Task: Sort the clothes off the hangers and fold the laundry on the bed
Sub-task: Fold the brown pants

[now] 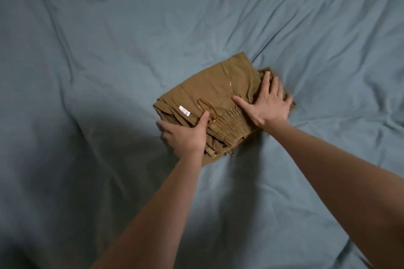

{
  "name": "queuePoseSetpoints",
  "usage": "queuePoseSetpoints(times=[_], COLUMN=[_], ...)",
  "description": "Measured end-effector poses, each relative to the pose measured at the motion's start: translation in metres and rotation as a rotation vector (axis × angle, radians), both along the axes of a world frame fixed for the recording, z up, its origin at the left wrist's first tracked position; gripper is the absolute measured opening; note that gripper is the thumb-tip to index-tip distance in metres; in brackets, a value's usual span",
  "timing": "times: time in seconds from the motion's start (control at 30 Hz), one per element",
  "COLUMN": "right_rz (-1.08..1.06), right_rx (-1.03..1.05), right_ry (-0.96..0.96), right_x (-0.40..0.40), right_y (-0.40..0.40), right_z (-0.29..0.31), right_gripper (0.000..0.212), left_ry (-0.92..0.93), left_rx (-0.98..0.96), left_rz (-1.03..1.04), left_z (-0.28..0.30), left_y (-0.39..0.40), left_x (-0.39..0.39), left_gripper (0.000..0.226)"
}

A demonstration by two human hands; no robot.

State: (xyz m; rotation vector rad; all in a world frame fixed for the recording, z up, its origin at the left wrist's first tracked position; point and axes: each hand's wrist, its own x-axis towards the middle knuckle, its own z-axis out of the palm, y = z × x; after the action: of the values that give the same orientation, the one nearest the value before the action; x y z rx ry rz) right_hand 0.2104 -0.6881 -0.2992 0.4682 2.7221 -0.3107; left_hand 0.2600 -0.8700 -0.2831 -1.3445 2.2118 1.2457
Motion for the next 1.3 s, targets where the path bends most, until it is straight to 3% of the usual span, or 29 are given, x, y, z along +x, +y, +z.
queuePoseSetpoints(times=[0.1, 0.17, 0.3, 0.4, 0.5, 0.63, 0.77, 0.97, 1.17, 1.3], right_rz=[-0.113, -0.164, -0.297, -0.502, -0.582, -0.595, -0.522, -0.581, -0.874, -1.101], right_rx=[-0.017, -0.063, -0.303, -0.641, -0.784, -0.824, -0.779, -0.758, -0.675, -0.575], right_ry=[0.001, -0.053, -0.193, -0.259, -0.112, 0.052, 0.110, 0.377, 0.591, 0.729], right_x=[-0.002, -0.012, -0.024, -0.013, 0.004, 0.037, 0.080, 0.155, 0.270, 0.365], right_y=[0.003, 0.005, 0.014, 0.019, 0.023, 0.036, 0.045, 0.051, 0.057, 0.077], right_z=[0.014, 0.019, 0.029, 0.036, 0.036, 0.058, 0.101, 0.202, 0.290, 0.343], right_gripper=[0.128, 0.126, 0.093, 0.067, 0.064, 0.063, 0.064, 0.060, 0.056, 0.059], left_ry=[-0.065, -0.071, -0.130, -0.129, -0.048, 0.012, 0.137, 0.268, 0.340, 0.397], left_rx=[0.426, 0.552, 0.509, 0.516, 0.431, 0.187, 0.043, 0.036, 0.107, 0.185], left_rz=[0.370, 0.423, 0.316, 0.224, 0.168, -0.082, -0.328, -0.708, -1.112, -1.391], left_z=[0.003, 0.003, -0.005, -0.007, 0.005, 0.040, 0.098, 0.196, 0.276, 0.325], left_y=[0.010, 0.016, 0.009, 0.006, 0.012, 0.005, 0.000, 0.011, 0.058, 0.124], left_x=[-0.002, -0.005, 0.002, 0.012, 0.021, 0.029, 0.036, 0.039, 0.081, 0.131], left_gripper=[0.138, 0.129, 0.108, 0.064, 0.042, 0.076, 0.079, 0.099, 0.111, 0.097])
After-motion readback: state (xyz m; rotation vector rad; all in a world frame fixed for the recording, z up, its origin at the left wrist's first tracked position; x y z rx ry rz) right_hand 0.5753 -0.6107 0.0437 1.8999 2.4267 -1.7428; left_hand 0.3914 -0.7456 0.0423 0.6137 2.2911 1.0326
